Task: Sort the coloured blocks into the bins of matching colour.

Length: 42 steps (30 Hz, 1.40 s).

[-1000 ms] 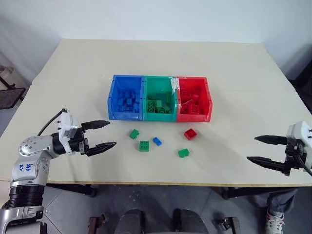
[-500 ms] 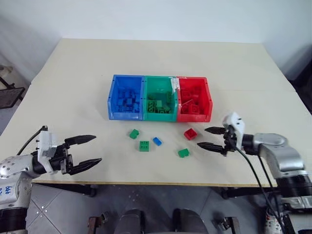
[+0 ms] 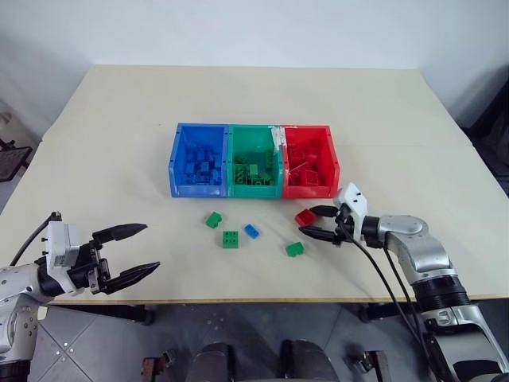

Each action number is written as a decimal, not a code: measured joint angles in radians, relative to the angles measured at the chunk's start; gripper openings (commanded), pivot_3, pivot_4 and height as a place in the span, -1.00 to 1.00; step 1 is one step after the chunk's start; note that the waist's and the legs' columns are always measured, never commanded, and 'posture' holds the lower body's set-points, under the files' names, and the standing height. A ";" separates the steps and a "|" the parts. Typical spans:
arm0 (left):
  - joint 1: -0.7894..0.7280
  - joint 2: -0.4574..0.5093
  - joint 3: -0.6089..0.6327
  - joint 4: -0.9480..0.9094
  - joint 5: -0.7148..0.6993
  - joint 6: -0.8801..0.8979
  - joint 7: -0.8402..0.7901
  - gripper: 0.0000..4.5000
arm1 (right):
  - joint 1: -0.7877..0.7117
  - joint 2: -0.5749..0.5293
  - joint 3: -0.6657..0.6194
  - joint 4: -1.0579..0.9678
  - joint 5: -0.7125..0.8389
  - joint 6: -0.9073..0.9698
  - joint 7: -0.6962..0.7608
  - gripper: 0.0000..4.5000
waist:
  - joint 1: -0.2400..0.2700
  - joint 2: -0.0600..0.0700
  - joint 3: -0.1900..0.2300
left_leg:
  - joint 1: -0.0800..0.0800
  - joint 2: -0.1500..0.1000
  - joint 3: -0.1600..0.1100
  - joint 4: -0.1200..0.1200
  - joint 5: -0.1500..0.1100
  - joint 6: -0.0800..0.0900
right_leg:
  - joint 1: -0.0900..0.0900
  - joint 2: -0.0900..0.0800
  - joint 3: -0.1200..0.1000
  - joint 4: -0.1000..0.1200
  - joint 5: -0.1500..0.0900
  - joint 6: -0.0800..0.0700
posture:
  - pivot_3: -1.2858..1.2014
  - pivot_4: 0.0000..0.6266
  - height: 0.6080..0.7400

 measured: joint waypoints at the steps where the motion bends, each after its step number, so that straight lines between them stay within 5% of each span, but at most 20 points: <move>1: -0.013 0.000 -0.001 0.002 0.000 0.000 -0.001 1.00 | 0.007 0.000 -0.001 -0.009 0.000 0.002 -0.002 -0.05 | 0.001 0.000 0.000 | 0.000 0.000 0.000 0.000 0.000 0.000 | 0.000 0.000 0.000 0.000 0.000 0.000 | 0.03 -0.52 1.00; 3: -0.029 0.000 -0.003 0.007 0.000 0.000 -0.004 1.00 | 0.035 -0.001 -0.002 -0.050 0.003 0.007 -0.002 -0.33 | 0.001 0.000 0.000 | 0.000 0.000 0.000 0.000 0.000 0.000 | 0.000 0.000 0.000 0.000 0.000 0.000 | 0.03 -0.52 1.00; 10: -0.052 0.000 -0.030 0.030 0.000 0.000 -0.014 1.00 | 0.095 -0.056 -0.052 -0.240 0.080 0.099 0.013 -0.35 | 0.000 0.000 0.000 | 0.000 0.000 0.000 -0.001 0.000 0.000 | -0.001 0.000 0.000 0.000 0.000 0.000 | 0.03 -0.52 1.00; 15: -0.092 -0.001 -0.045 0.063 0.000 -0.007 -0.022 1.00 | -0.102 -0.075 -0.139 -0.263 0.129 0.149 -0.038 -0.35 | -0.003 0.001 0.001 | 0.000 0.000 0.002 -0.001 0.000 0.000 | -0.002 0.000 0.001 0.000 0.000 0.000 | 0.03 -0.52 1.00; 19: -0.118 -0.008 -0.067 0.077 0.004 -0.020 -0.024 1.00 | -0.265 -0.025 -0.124 -0.073 0.095 0.111 -0.080 -0.35 | -0.004 0.000 0.000 | 0.000 0.000 0.002 -0.001 0.000 -0.001 | -0.003 0.001 0.001 0.003 0.000 0.000 | 0.03 -0.52 1.00; 28: -0.126 -0.025 -0.078 0.084 0.006 -0.034 -0.015 1.00 | -0.388 0.024 -0.079 0.221 -0.008 -0.078 -0.080 0.99 | -0.003 0.000 0.000 | -0.001 -0.002 0.002 0.000 0.000 0.001 | -0.004 0.002 0.000 0.005 0.000 0.000 | 0.03 -0.52 1.00; 35: -0.137 -0.028 -0.081 0.099 0.006 -0.043 -0.015 1.00 | -0.337 -0.025 -0.089 0.155 0.013 -0.079 -0.008 0.99 | 0.001 0.000 0.000 | -0.001 -0.002 0.000 0.000 0.000 0.001 | -0.003 0.002 -0.001 0.005 0.000 0.000 | 0.03 -0.52 1.00; 42: -0.178 -0.031 -0.112 0.118 0.012 -0.044 -0.024 1.00 | 0.002 -0.193 -0.160 -0.185 0.180 0.005 0.213 0.99 | 0.012 0.000 0.000 | -0.001 -0.002 0.000 0.000 0.000 0.002 | 0.000 0.001 -0.001 0.000 0.000 0.000 | 0.03 -0.52 1.00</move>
